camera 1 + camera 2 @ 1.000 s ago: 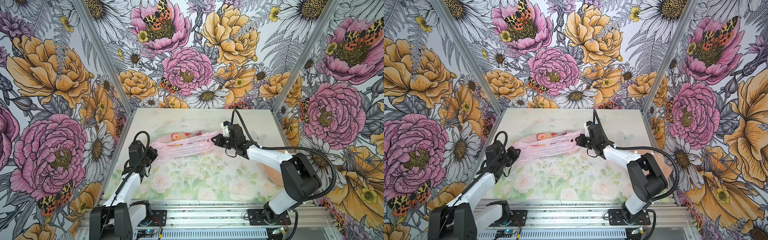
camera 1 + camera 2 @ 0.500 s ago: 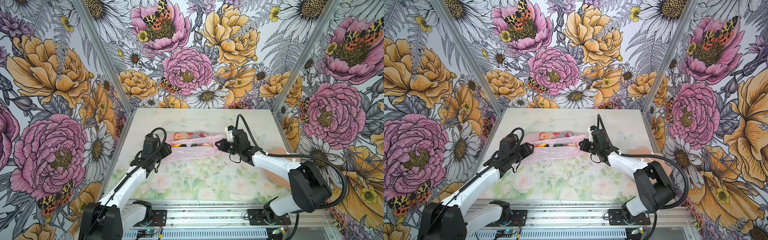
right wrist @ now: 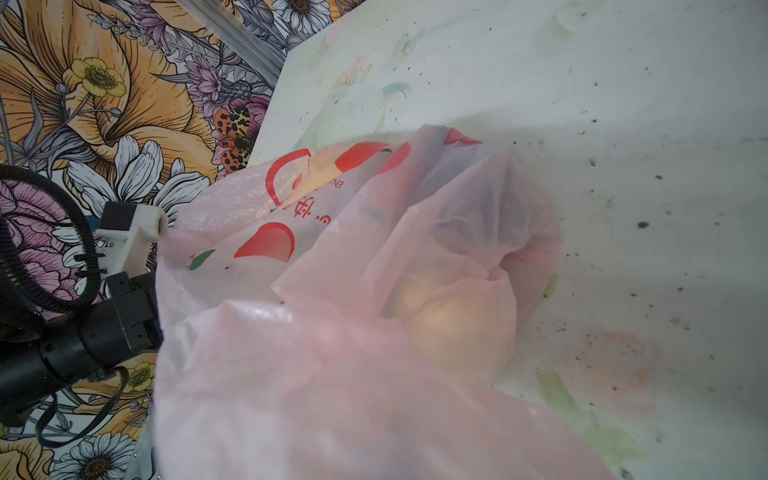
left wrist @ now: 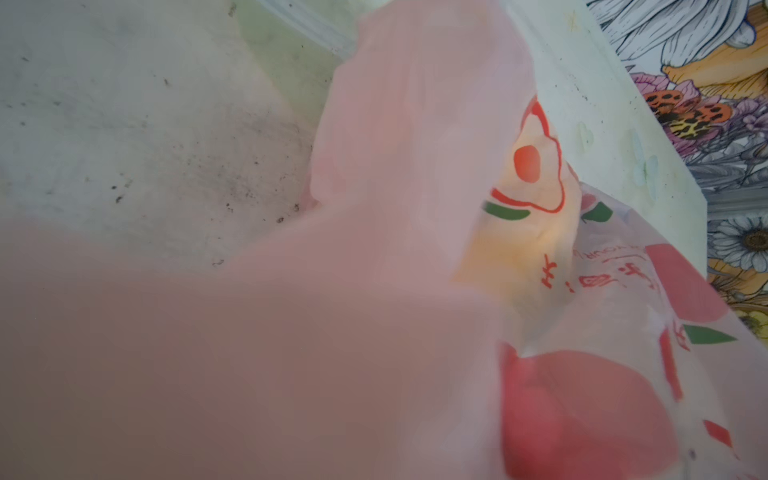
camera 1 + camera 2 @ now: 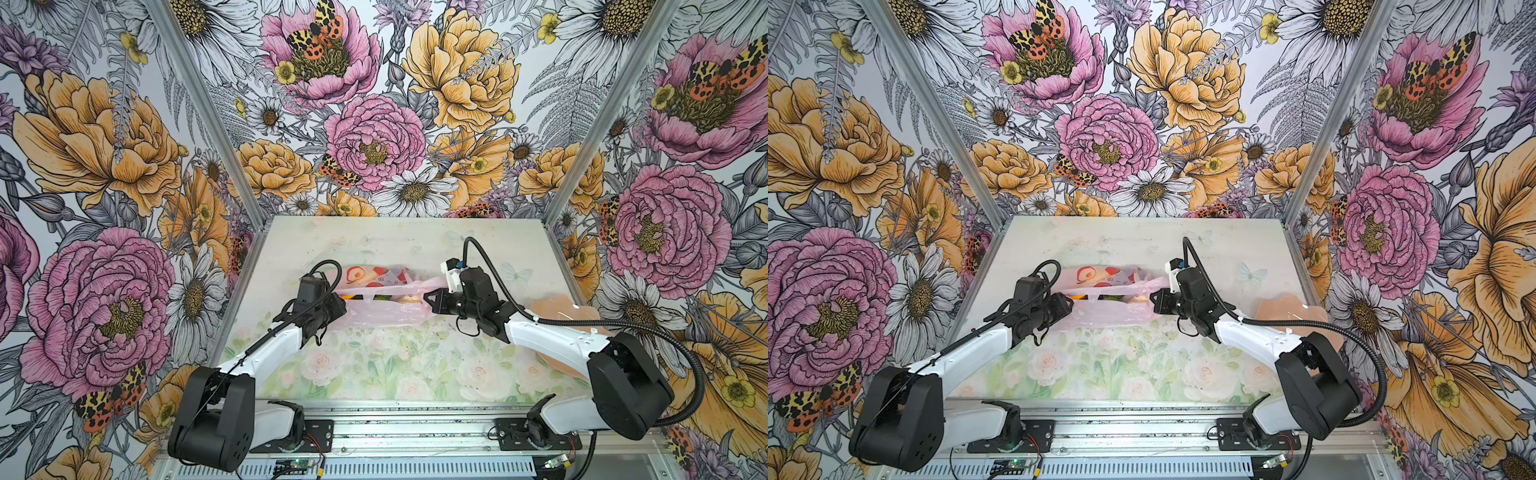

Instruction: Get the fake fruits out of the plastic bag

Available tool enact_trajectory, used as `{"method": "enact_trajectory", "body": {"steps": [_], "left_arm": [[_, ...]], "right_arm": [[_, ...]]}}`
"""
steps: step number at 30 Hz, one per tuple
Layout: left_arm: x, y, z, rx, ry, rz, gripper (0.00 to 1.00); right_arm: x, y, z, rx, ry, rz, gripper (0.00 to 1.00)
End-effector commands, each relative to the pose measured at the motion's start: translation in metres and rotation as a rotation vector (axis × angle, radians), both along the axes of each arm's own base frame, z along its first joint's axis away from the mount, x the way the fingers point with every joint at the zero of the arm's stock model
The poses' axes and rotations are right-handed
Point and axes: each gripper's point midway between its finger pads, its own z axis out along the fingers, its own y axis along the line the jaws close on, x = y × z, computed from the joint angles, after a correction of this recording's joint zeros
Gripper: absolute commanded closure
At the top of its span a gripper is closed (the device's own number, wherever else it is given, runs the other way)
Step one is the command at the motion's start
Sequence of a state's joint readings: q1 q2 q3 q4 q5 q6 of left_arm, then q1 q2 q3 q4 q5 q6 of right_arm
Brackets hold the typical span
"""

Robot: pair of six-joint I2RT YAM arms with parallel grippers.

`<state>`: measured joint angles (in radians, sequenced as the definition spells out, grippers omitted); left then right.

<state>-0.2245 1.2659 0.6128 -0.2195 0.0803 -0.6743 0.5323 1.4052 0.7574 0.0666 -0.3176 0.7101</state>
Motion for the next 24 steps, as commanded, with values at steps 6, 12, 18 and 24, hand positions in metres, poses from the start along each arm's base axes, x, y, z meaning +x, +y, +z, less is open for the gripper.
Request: {"method": "enact_trajectory", "body": {"steps": [6, 12, 18, 24], "left_arm": [[-0.027, 0.001, -0.013, -0.008, -0.043, -0.029, 0.97], [-0.049, 0.010, -0.010, -0.029, -0.111, 0.012, 1.00], [-0.039, -0.021, 0.023, -0.025, -0.221, -0.108, 1.00], [-0.033, -0.060, 0.035, 0.002, -0.250, -0.249, 1.00]], "right_arm": [[0.047, -0.037, 0.042, 0.147, -0.028, -0.144, 1.00], [0.093, -0.076, 0.025, 0.264, 0.063, -0.304, 1.00], [0.100, -0.062, 0.018, 0.222, 0.086, -0.279, 1.00], [0.083, -0.054, 0.011, 0.112, 0.079, -0.263, 0.41]]}}
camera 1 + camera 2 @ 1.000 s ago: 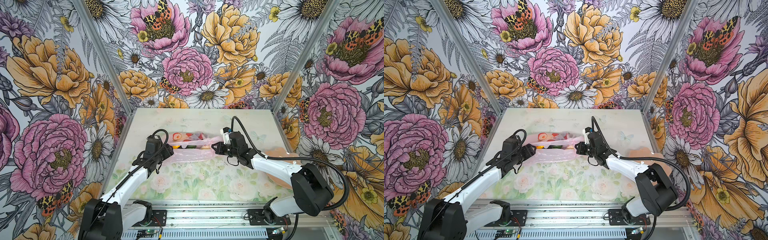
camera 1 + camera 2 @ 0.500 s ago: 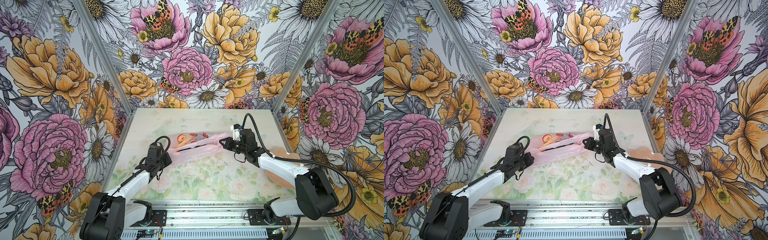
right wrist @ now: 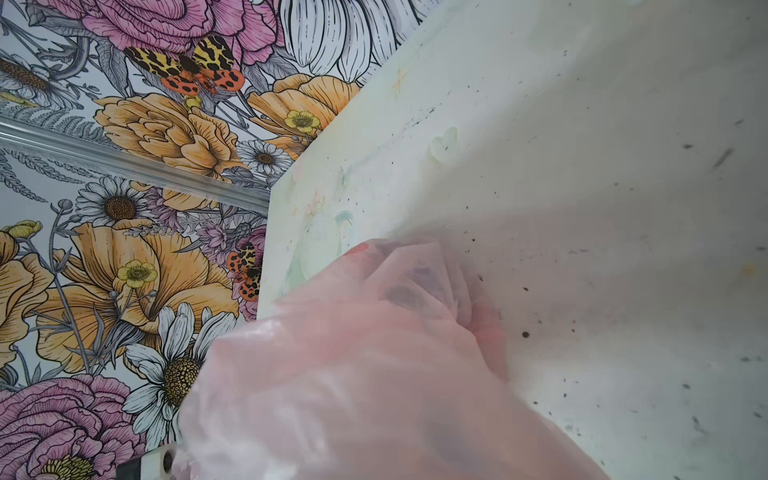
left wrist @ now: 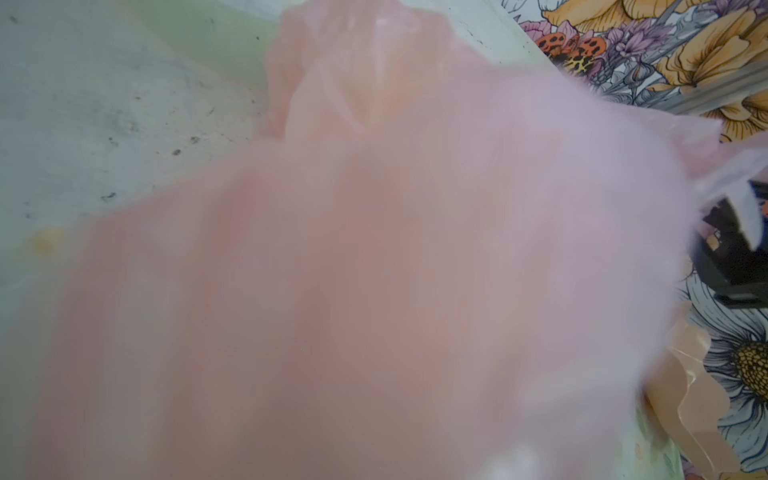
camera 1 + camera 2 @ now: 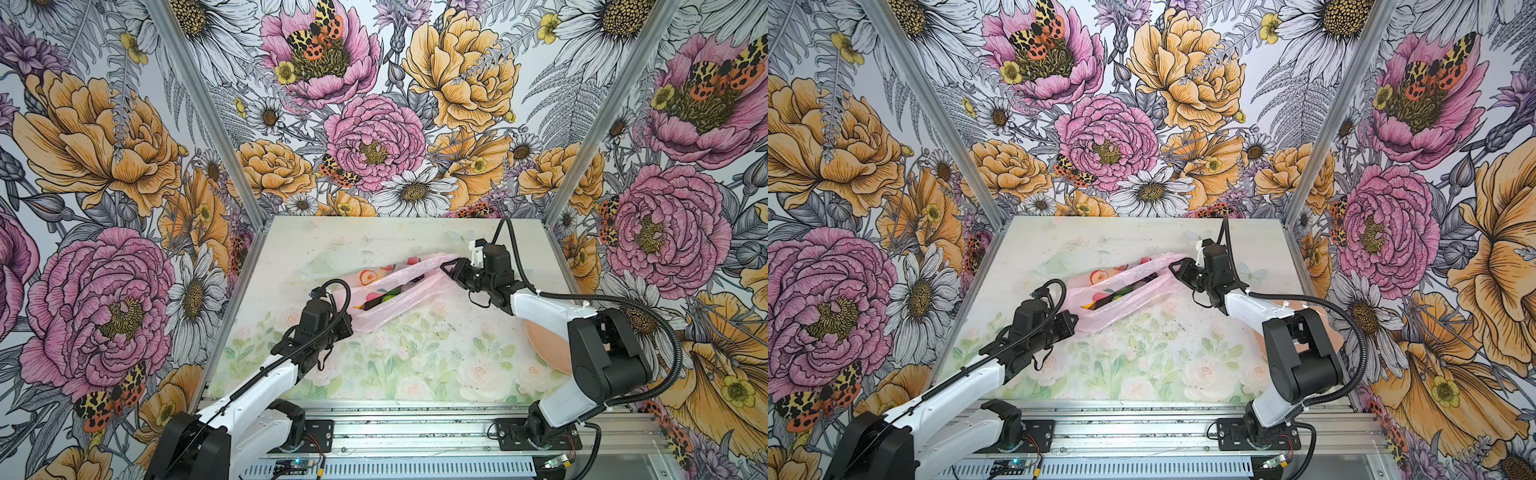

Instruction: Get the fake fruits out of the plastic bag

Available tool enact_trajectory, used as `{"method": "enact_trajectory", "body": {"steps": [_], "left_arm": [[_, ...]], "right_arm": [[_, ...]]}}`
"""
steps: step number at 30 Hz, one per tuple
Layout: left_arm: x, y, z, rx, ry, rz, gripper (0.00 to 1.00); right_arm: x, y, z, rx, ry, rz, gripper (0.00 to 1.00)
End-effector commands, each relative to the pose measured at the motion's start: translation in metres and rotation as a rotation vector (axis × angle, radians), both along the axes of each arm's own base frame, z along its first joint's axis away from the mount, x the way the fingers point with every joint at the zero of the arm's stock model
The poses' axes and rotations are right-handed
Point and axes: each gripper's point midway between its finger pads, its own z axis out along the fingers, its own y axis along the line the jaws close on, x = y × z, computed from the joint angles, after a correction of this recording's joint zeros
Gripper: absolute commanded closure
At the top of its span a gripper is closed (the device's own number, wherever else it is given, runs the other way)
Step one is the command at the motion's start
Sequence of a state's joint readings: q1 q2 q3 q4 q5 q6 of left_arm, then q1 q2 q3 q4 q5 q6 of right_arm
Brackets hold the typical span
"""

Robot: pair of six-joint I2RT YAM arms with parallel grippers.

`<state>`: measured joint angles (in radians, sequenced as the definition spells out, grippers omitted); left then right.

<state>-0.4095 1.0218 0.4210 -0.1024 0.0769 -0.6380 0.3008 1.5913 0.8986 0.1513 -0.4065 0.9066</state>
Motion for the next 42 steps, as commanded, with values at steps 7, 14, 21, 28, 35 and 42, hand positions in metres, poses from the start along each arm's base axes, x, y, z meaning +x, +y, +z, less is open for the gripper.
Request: {"method": "enact_trajectory", "body": {"steps": [7, 14, 21, 28, 35, 42], "left_arm": [[0.010, -0.026, 0.015, 0.048, -0.075, -0.080, 1.00], [0.006, -0.032, 0.012, 0.051, -0.064, -0.101, 1.00], [0.010, -0.039, 0.016, 0.049, -0.065, -0.112, 1.00], [0.028, -0.017, 0.024, 0.027, -0.050, -0.011, 1.00], [0.050, 0.026, 0.018, -0.148, -0.022, 0.113, 1.00], [0.039, 0.019, 0.021, -0.010, -0.008, 0.070, 0.81]], "right_arm": [[-0.031, -0.013, -0.004, -0.191, 0.002, -0.078, 0.11], [-0.019, 0.015, -0.007, -0.193, 0.002, -0.063, 0.18], [0.006, 0.043, -0.021, -0.203, 0.027, -0.035, 0.35], [-0.031, 0.036, -0.031, -0.228, 0.002, 0.064, 0.87], [-0.081, 0.010, -0.071, -0.253, 0.039, 0.099, 1.00], [-0.078, 0.010, -0.061, -0.224, 0.002, 0.081, 1.00]]}}
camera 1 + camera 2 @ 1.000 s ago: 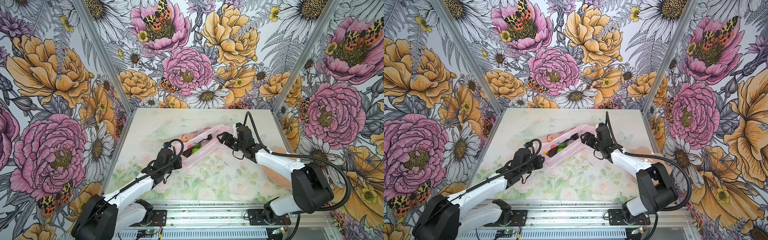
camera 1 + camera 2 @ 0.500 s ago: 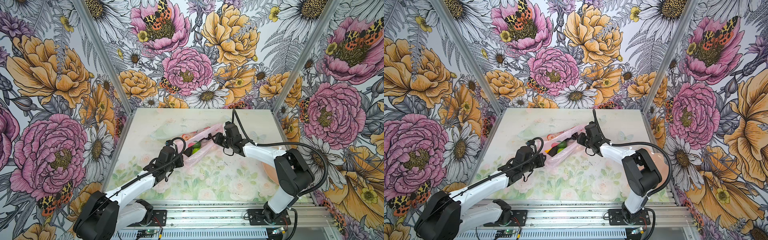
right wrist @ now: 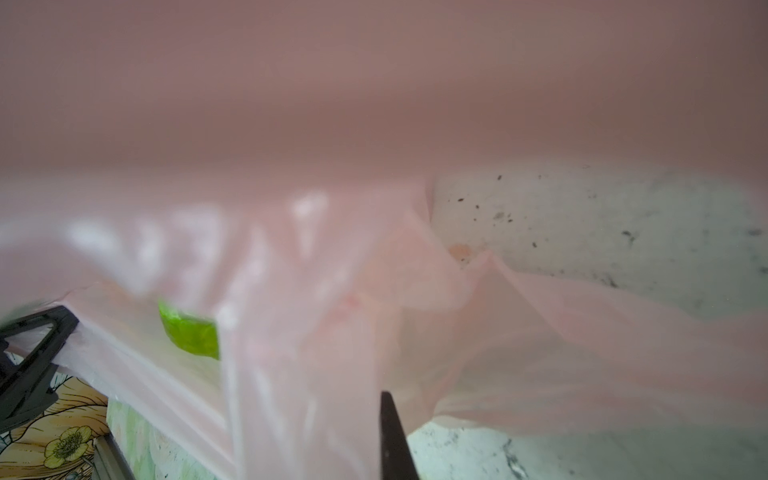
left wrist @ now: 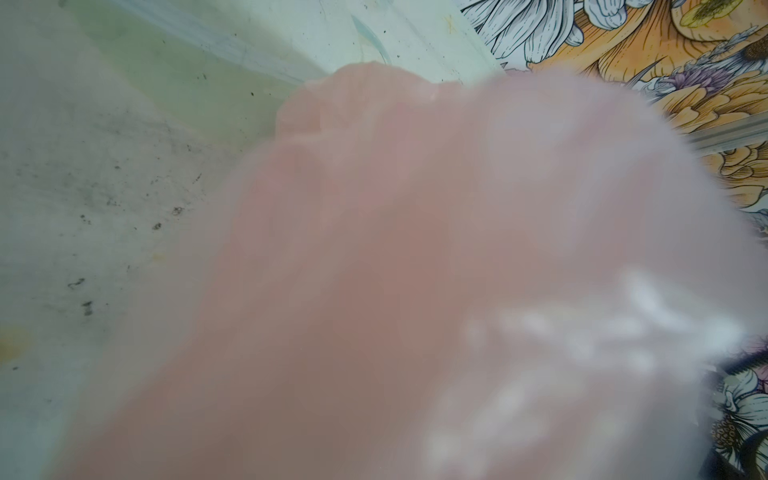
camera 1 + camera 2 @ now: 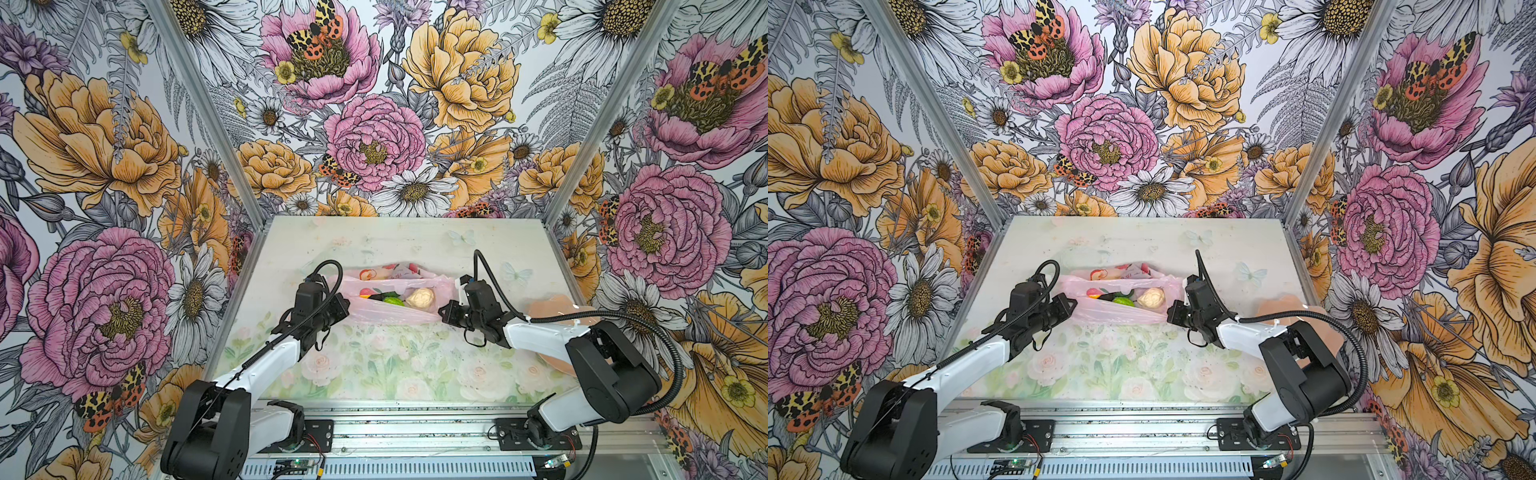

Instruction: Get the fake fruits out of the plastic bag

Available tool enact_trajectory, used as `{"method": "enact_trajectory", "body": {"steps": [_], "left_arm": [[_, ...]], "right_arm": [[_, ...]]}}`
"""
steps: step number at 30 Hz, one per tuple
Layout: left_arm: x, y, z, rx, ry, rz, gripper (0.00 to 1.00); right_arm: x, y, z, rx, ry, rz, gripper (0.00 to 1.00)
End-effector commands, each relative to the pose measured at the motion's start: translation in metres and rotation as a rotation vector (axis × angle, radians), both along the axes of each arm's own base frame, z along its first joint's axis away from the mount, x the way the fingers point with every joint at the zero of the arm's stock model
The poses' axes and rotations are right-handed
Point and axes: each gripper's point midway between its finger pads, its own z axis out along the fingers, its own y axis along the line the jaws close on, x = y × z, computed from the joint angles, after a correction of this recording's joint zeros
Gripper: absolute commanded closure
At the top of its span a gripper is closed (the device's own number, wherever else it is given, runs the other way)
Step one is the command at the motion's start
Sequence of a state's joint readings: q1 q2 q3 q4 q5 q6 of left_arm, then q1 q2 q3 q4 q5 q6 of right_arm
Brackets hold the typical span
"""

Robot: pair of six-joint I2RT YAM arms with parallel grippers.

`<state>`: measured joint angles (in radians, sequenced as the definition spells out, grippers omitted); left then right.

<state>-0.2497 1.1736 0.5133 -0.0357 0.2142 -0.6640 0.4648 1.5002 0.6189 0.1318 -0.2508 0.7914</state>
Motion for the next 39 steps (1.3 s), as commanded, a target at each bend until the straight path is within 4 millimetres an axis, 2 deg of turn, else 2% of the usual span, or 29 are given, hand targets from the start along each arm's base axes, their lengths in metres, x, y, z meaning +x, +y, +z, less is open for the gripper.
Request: {"method": "enact_trajectory", "body": {"steps": [1, 2, 4, 5, 8, 11, 16, 19, 22, 26, 32, 33, 35, 39], "left_arm": [[-0.005, 0.002, 0.017, 0.148, -0.044, 0.003, 0.70], [-0.009, 0.003, 0.021, 0.203, -0.052, 0.011, 0.60], [-0.018, 0.011, 0.026, 0.315, -0.063, 0.048, 0.48], [-0.022, 0.017, 0.030, 0.383, -0.072, 0.075, 0.43], [-0.032, 0.020, 0.041, 0.523, -0.085, 0.099, 0.40], [-0.040, -0.002, 0.060, 0.627, -0.154, 0.041, 0.38], [-0.054, -0.051, 0.096, 0.739, -0.331, -0.114, 0.38], [-0.052, -0.068, 0.109, 0.717, -0.399, -0.168, 0.37], [-0.041, -0.072, 0.112, 0.710, -0.391, -0.178, 0.37], [-0.022, -0.073, 0.103, 0.704, -0.350, -0.194, 0.33], [0.001, -0.067, 0.082, 0.863, -0.282, -0.179, 0.19], [0.005, -0.063, 0.077, 0.882, -0.259, -0.165, 0.18], [0.013, -0.054, 0.067, 0.920, -0.211, -0.143, 0.01], [0.026, -0.025, 0.047, 0.924, -0.088, -0.027, 0.02]], "right_arm": [[0.012, 0.002, 0.029, 0.009, -0.100, -0.006, 1.00], [0.013, 0.003, 0.034, 0.009, -0.110, -0.004, 1.00], [0.013, 0.003, 0.042, 0.006, -0.124, 0.000, 1.00], [0.013, 0.003, 0.046, 0.002, -0.132, 0.001, 1.00], [0.012, -0.001, 0.051, -0.023, -0.147, 0.000, 1.00], [0.012, -0.004, 0.055, -0.039, -0.154, -0.003, 1.00], [0.015, -0.004, 0.057, -0.045, -0.157, -0.006, 1.00], [0.016, -0.006, 0.061, -0.048, -0.168, -0.011, 1.00], [0.016, -0.007, 0.064, -0.050, -0.176, -0.013, 1.00], [0.016, -0.005, 0.066, -0.044, -0.177, -0.006, 1.00], [0.015, -0.005, 0.064, -0.045, -0.173, -0.005, 1.00], [0.015, -0.005, 0.064, -0.046, -0.174, -0.005, 1.00], [0.015, -0.006, 0.064, -0.047, -0.175, -0.007, 1.00], [0.015, -0.007, 0.064, -0.052, -0.176, -0.011, 1.00]]}}
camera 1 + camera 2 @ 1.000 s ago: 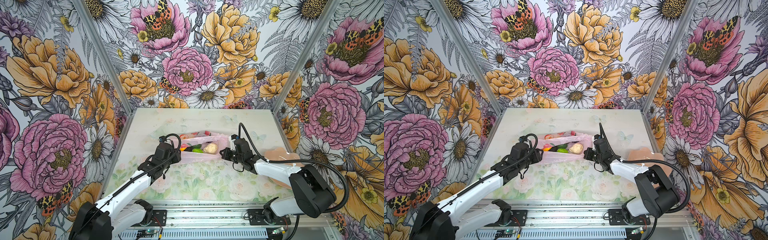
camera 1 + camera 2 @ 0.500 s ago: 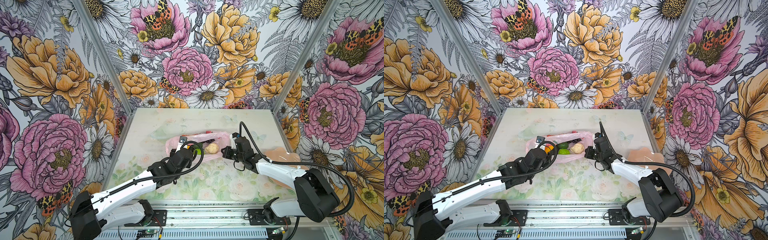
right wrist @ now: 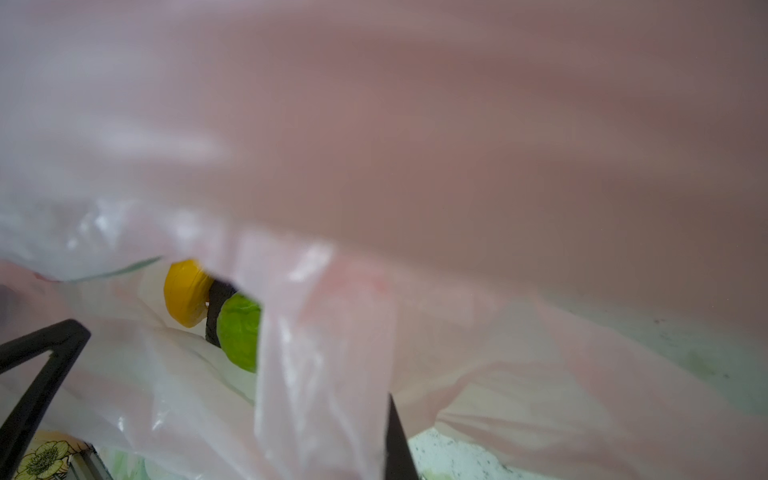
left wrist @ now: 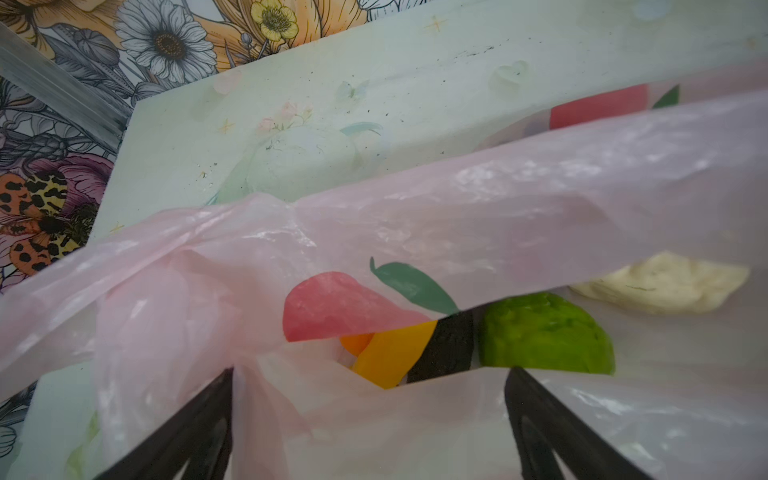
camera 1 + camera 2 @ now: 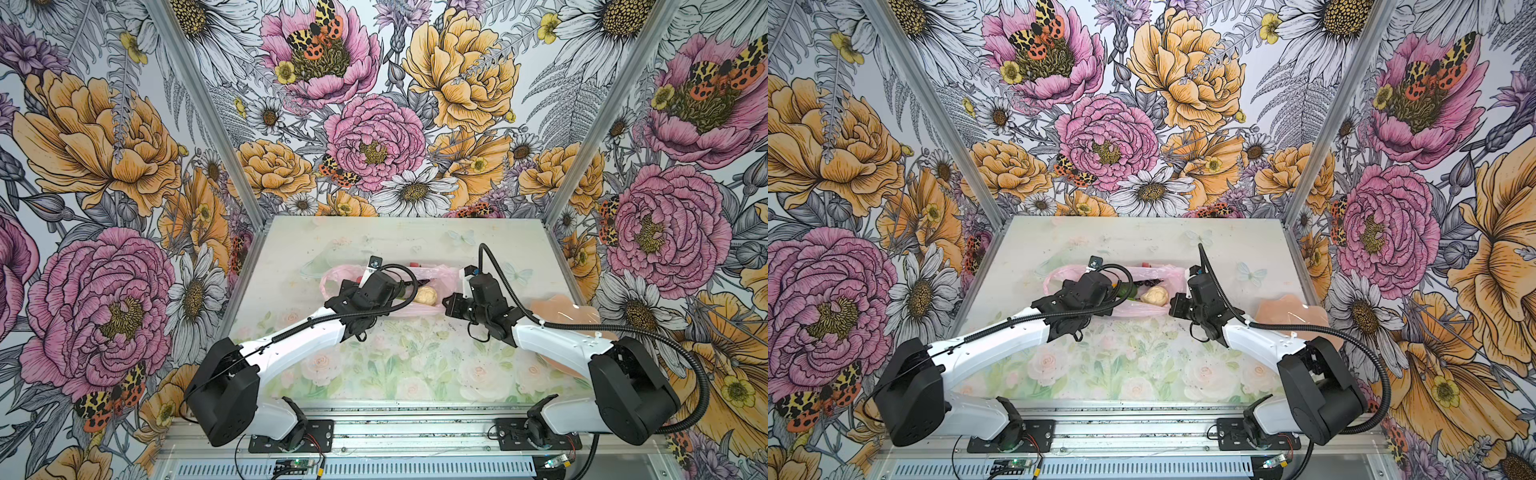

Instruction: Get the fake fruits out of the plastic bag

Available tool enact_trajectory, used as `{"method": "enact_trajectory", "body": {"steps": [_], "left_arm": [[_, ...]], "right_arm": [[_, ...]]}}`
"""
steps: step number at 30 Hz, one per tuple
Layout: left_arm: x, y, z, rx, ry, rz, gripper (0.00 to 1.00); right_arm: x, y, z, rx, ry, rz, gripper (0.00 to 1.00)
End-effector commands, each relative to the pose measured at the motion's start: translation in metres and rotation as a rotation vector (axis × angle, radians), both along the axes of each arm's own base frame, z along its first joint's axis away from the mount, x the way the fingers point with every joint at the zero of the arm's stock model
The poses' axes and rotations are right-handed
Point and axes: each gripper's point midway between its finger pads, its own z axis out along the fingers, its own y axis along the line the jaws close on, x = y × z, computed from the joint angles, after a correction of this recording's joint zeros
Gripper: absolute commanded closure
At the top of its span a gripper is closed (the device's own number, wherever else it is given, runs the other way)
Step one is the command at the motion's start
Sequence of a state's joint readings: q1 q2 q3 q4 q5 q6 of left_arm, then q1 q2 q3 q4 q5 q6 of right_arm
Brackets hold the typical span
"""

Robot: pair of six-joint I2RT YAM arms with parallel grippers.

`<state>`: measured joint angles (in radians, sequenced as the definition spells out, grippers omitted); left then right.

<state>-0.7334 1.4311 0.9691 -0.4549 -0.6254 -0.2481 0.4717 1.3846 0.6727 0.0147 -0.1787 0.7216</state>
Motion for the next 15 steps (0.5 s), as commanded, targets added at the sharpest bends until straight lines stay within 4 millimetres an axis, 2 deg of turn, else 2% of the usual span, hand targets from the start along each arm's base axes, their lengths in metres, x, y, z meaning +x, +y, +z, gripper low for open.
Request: {"method": "enact_trajectory", "body": {"steps": [1, 5, 7, 10, 13, 15], "left_arm": [[0.010, 0.037, -0.006, -0.006, 0.018, 0.171, 0.03], [0.018, 0.074, -0.027, -0.142, 0.076, 0.325, 0.09], [0.023, 0.083, -0.037, -0.221, 0.098, 0.357, 0.12], [0.033, 0.086, -0.046, -0.332, 0.122, 0.359, 0.18], [0.039, 0.084, -0.055, -0.401, 0.155, 0.348, 0.30], [0.040, 0.082, -0.062, -0.442, 0.177, 0.336, 0.43]], "right_arm": [[0.009, -0.001, 0.023, 0.003, -0.072, -0.009, 1.00], [0.008, -0.005, 0.016, -0.016, -0.065, -0.015, 1.00], [0.007, -0.005, 0.012, -0.026, -0.060, -0.009, 1.00], [0.004, -0.006, 0.002, -0.042, -0.045, 0.006, 1.00], [0.001, -0.007, -0.007, -0.058, -0.030, 0.015, 1.00], [-0.001, -0.011, -0.011, -0.065, -0.025, 0.012, 1.00]]}}
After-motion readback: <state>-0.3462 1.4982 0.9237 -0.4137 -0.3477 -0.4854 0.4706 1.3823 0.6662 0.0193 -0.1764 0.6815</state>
